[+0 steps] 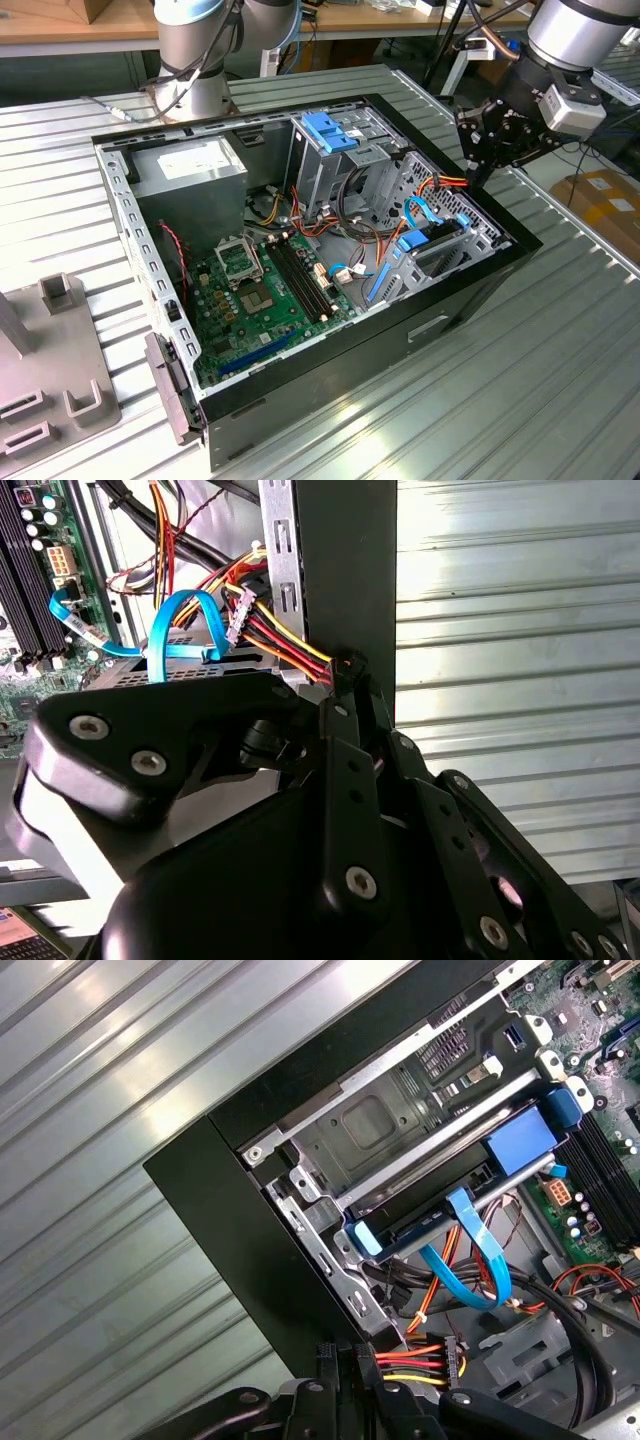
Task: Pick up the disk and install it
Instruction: 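Insert the second disk wire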
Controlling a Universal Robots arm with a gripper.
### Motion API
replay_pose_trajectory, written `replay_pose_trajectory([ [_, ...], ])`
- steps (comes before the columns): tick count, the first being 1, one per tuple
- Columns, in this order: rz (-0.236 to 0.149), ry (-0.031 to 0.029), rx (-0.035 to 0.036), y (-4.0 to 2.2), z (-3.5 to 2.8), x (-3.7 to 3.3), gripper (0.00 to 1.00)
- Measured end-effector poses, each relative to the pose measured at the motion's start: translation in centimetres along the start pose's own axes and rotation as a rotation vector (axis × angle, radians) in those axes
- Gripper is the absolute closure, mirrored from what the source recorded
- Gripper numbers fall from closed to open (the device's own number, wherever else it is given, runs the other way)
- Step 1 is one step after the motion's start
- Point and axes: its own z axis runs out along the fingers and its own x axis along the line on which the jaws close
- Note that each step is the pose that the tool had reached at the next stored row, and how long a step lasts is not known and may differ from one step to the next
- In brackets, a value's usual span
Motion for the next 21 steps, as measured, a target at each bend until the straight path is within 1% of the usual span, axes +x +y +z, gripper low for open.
replay_pose_trajectory([
  [3,0.000,0.0001,-0.0001,0.00,0.00,0.00,0.79],
  [4,0.000,0.0001,-0.0001,0.00,0.00,0.00,0.84],
  [9,0.000,0.0000,0.0000,-0.01,0.00,-0.01,0.84],
  [10,0.000,0.0000,0.0000,-0.02,-0.08,-0.01,0.84],
  [13,0.000,0.0001,-0.0001,-0.07,-0.77,0.02,0.84],
  [15,0.000,0.0009,0.0007,-0.08,-1.00,0.01,0.84],
  [16,0.000,0.0037,0.0029,0.00,-1.01,-0.12,0.84],
  [18,-0.001,0.0137,0.0095,0.31,-1.06,-0.56,0.84],
  [19,-0.001,0.0210,0.0146,0.52,-1.09,-0.86,0.84],
  [21,-0.002,0.0305,0.0209,0.83,-1.13,-1.31,0.84],
])
